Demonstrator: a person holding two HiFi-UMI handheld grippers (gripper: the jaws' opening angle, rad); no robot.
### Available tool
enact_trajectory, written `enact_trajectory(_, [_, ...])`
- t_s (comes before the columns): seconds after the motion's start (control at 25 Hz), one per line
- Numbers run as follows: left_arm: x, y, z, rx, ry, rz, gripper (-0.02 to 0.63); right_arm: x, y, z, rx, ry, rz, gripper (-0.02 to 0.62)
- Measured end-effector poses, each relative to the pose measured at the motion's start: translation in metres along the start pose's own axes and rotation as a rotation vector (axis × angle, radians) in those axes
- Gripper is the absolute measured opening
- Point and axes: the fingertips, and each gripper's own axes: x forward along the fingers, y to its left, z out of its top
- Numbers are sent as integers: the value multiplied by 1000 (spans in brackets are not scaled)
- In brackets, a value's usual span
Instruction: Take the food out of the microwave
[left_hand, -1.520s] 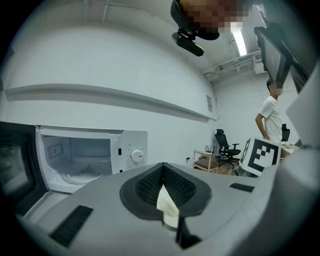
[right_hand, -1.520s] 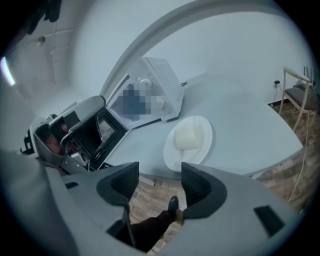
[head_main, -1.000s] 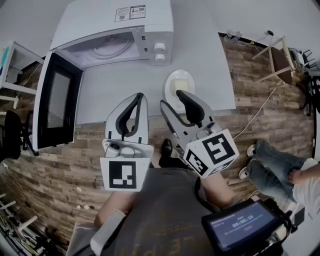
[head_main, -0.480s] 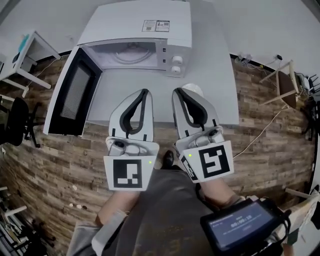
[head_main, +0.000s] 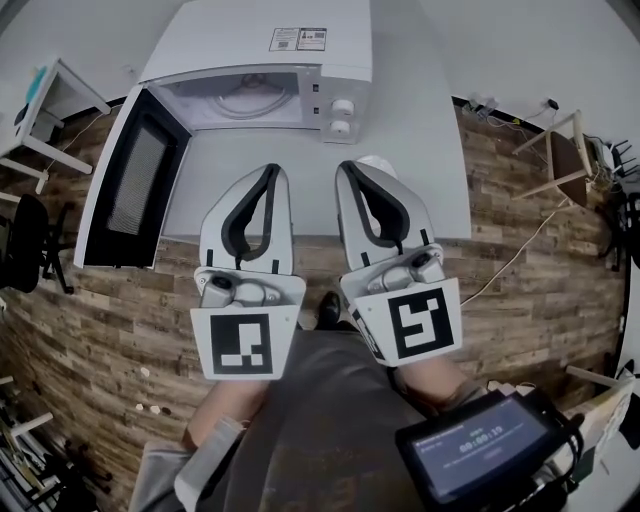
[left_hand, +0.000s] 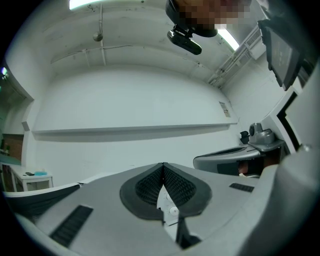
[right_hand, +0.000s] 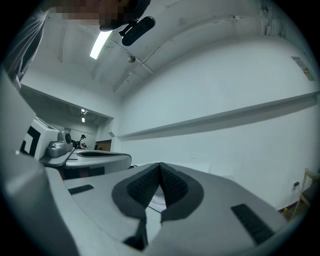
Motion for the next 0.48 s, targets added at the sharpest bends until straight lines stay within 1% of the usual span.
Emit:
enact_trajectory(0.2, [3,-1,-2,-3,1,-7,8,2,2,3,7,-19,-2,6])
enact_trajectory(0.48, [5,2,-3,-2,3,-10,8,5,3,1,5,-13,-5,6])
